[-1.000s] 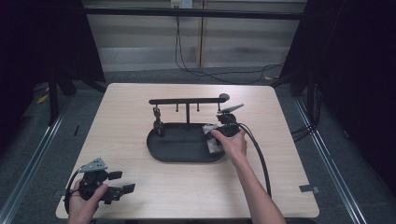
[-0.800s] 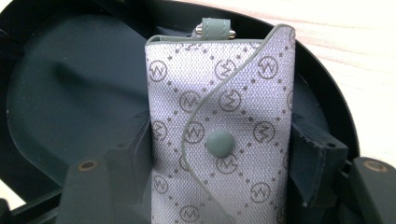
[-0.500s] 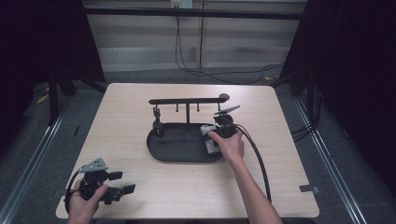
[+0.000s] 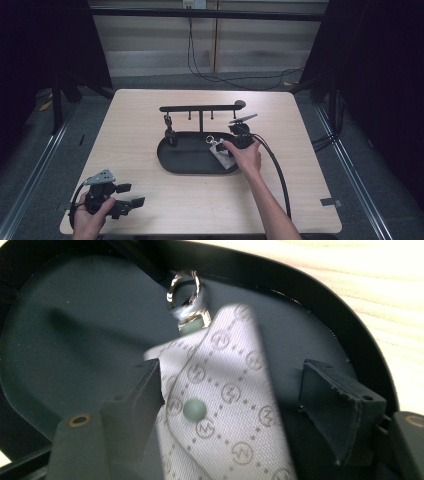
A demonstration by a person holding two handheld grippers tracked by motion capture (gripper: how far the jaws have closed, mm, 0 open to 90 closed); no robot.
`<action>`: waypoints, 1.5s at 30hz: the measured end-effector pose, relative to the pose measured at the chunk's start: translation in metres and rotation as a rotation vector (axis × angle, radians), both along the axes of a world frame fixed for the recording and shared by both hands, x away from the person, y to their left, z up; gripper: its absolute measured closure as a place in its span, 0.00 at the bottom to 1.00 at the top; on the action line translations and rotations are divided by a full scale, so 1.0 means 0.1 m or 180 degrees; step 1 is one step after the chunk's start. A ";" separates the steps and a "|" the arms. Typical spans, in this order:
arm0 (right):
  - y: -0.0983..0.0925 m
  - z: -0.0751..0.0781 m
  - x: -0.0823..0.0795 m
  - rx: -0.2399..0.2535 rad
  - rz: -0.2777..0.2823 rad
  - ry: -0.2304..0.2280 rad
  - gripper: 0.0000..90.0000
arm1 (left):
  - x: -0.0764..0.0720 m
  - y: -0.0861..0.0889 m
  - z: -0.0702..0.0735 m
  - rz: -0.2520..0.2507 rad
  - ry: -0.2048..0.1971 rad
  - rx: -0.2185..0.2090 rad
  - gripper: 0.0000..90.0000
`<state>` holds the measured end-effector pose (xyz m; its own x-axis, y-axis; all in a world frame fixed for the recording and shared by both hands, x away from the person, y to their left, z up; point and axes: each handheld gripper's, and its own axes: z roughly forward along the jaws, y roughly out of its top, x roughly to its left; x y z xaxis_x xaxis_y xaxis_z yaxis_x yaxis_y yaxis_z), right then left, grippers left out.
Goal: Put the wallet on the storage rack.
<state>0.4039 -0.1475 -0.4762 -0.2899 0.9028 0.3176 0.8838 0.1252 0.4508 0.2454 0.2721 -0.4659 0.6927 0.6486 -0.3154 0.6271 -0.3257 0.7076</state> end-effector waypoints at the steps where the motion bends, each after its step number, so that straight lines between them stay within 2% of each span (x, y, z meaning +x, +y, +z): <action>1: 0.00 0.01 0.00 0.0014 -0.0001 0.0000 0.28 | 0.00 0.00 0.00 0.0000 -0.0001 -0.0004 0.20; 8: -0.08 0.03 -0.06 0.0083 0.0018 -0.0128 0.25 | 0.00 0.00 0.00 0.0000 -0.0001 0.0000 0.20; 13: -0.13 0.15 -0.09 0.0127 0.0048 -0.0350 0.23 | 0.00 0.00 0.00 0.0027 0.0010 -0.0024 0.20; 18: -0.21 0.19 -0.15 0.0196 0.0051 -0.0446 0.22 | 0.00 0.01 0.00 0.0037 0.0000 -0.0027 0.20; 25: -0.32 0.26 -0.25 0.0184 0.0064 -0.0601 0.22 | 0.01 0.02 0.00 0.0035 -0.0001 -0.0020 0.20; 30: -0.40 0.32 -0.32 0.0175 0.0075 -0.0642 0.22 | 0.01 0.02 0.00 0.0048 -0.0003 -0.0030 0.20; 33: -0.45 0.36 -0.37 0.0160 0.0095 -0.0714 0.22 | 0.01 0.02 0.00 0.0058 -0.0004 -0.0028 0.20; 39: -0.57 0.43 -0.46 0.0242 0.0042 -0.0802 0.22 | 0.01 0.03 0.00 0.0061 -0.0003 -0.0031 0.20; 45: -0.71 0.41 -0.57 0.0168 0.0031 -0.0790 0.21 | 0.02 0.02 0.00 0.0080 0.0008 -0.0016 0.20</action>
